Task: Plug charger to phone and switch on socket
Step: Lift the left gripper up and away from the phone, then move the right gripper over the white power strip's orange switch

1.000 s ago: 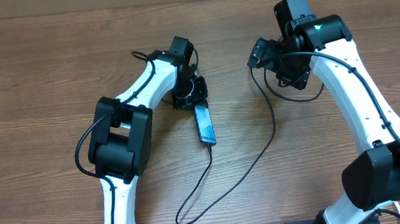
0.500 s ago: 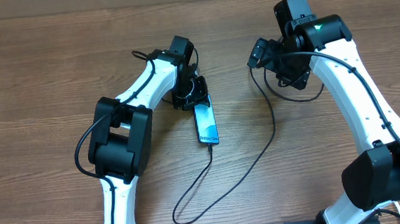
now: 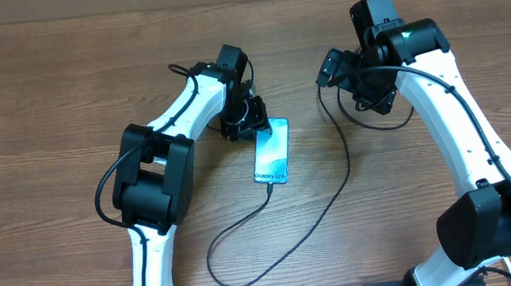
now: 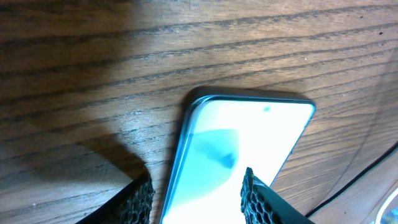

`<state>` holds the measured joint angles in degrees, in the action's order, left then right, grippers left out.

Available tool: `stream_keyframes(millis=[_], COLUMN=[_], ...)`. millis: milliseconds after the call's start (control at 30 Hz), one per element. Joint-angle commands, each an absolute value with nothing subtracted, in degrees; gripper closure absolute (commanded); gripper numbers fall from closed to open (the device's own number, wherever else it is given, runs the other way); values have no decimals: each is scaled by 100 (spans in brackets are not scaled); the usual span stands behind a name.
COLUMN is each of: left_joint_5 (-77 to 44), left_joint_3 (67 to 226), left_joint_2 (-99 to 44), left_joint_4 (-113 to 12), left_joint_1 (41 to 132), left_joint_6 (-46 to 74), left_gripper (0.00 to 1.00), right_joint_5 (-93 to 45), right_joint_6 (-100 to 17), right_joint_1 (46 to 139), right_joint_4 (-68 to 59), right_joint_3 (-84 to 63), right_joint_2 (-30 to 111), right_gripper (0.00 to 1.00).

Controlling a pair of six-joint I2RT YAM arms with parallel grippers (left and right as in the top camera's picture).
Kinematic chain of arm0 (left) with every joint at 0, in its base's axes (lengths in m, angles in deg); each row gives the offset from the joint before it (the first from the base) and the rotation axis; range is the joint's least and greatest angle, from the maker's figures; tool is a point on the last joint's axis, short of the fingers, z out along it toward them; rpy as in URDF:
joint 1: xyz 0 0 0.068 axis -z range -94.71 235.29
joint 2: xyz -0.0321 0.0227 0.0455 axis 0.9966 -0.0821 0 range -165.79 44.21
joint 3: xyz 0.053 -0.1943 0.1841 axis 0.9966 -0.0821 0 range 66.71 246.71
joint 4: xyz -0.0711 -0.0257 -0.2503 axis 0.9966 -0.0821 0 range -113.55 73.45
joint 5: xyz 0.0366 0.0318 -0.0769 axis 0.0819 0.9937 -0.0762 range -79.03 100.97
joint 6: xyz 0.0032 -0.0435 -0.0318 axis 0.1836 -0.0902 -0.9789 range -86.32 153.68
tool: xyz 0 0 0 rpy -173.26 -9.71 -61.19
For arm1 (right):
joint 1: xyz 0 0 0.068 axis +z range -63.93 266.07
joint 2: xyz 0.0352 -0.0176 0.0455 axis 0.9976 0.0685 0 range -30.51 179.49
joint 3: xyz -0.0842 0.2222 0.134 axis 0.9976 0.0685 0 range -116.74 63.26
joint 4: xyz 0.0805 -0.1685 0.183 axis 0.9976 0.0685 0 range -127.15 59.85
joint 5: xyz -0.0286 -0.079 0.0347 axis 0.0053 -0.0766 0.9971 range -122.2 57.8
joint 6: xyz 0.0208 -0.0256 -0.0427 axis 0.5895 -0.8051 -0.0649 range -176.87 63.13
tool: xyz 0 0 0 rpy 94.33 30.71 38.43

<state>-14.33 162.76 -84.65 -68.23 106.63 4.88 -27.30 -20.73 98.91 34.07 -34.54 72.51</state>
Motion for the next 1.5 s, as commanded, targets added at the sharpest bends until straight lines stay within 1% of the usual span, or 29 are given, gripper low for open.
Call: stream_keyframes(millis=[0, 33, 100, 267, 300, 333, 467, 567, 700, 800, 1000, 1067, 1100, 1267, 1467], left_joint_5=[-1000, -995, -956, -895, -845, -775, -484, -23, 742, 1022, 1033, 1033, 1033, 991, 991], left_joint_3=[16173, 16173, 16173, 16187, 16206, 16254, 16595, 16947, 17437, 17721, 17874, 17874, 17874, 17874, 17874], left_joint_2=[-8736, -8736, -8736, -8725, -8723, -8717, -8644, -8476, -8000, -7473, -6229, -5759, -5532, -4693, -4378], left_joint_4=[-6873, -6873, -6871, -6908, -6963, -7052, -7540, -7957, -8427, -8670, -8947, -9070, -9140, -9192, -9242], left_joint_1=[10628, 10628, 10626, 10563, 10536, 10504, 10359, 10303, 10298, 10348, 10558, 10670, 10724, 10873, 10873], left_joint_6=[490, 490, 492, 558, 560, 562, 886, 1106, 1369, 1627, 2350, 2597, 2652, 2641, 2641], left_gripper=[49, 48, 39, 7, 2, 0, 1, 1, 1, 0, 0, 2, 0, 1, 1], right_joint_5=[-2808, -2806, -2808, -2808, -2811, -2811, -2811, -2811, -2813, -2813, -2813, -2811, -2811, -2811, -2811], right_joint_6=[-2097, -2099, -2099, -2099, -2099, -2099, -2099, -2097, -2097, -2097, -2097, -2097, -2097, -2094, -2097], right_joint_1=[9885, 9885, 9885, 9885, 9885, 9885, 9885, 9885, 9885, 9885, 9885, 9885, 9885, 9885, 9885], right_joint_4=[3398, 3403, 3416, 3418, 3418, 3418, 3414, 3411, 3409, 3409, 3409, 3409, 3409, 3407, 3409], right_joint_3=[-3544, -3544, -3544, -3544, -3544, -3544, -3544, -3544, -3544, -3544, -3544, -3544, -3544, -3544, -3544], right_joint_2=[7194, 7194, 7194, 7194, 7194, 7194, 7194, 7194, 7194, 7194, 7194, 7194, 7194, 7194, 7194], right_gripper=[0, 0, 0, 0, 0, 0, 0, 0, 0, 0, 0, 0, 0, 0, 0])
